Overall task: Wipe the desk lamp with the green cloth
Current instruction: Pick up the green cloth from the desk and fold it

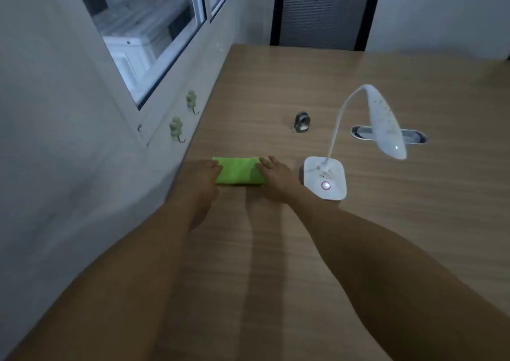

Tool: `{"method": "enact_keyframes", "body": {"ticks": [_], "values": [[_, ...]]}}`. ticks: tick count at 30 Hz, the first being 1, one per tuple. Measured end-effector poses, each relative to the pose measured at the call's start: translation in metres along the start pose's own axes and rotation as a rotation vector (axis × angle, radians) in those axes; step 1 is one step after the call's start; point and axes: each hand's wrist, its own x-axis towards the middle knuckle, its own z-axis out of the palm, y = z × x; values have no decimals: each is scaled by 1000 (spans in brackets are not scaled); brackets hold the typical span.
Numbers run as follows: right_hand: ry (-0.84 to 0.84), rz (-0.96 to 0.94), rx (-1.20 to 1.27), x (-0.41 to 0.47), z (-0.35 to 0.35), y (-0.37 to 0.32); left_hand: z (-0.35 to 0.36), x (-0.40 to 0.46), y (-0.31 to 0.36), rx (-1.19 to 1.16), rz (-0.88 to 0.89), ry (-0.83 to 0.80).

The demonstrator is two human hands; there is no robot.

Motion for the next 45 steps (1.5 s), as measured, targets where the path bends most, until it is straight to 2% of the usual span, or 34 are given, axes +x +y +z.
{"method": "enact_keyframes", "body": {"ticks": [6, 8, 16, 24, 29, 33, 38, 41, 45], "values": [[-102, 58, -21, 5, 12, 2, 7, -4, 3, -104, -22, 55], [-87, 74, -23, 2, 14, 2, 7, -5, 4, -112, -30, 108], [17, 131, -55, -3, 16, 0, 8, -3, 13, -40, -56, 134], [129, 122, 130, -14, 0, -9, -8, 1, 5, -62, -34, -2], [176, 108, 300, -29, -21, -11, -41, -9, 12, -218, -102, -125], [175, 196, 539, -49, -29, -6, -61, -22, 25, -350, -176, -137], [193, 378, 1028, -79, -40, 10, -71, -34, 50, -601, -298, -141], [100, 580, 1328, -91, -47, 22, -68, -34, 68, -868, -365, -170], [42, 641, 1548, -108, -51, 41, -66, -32, 87, -1141, -380, -254]]}}
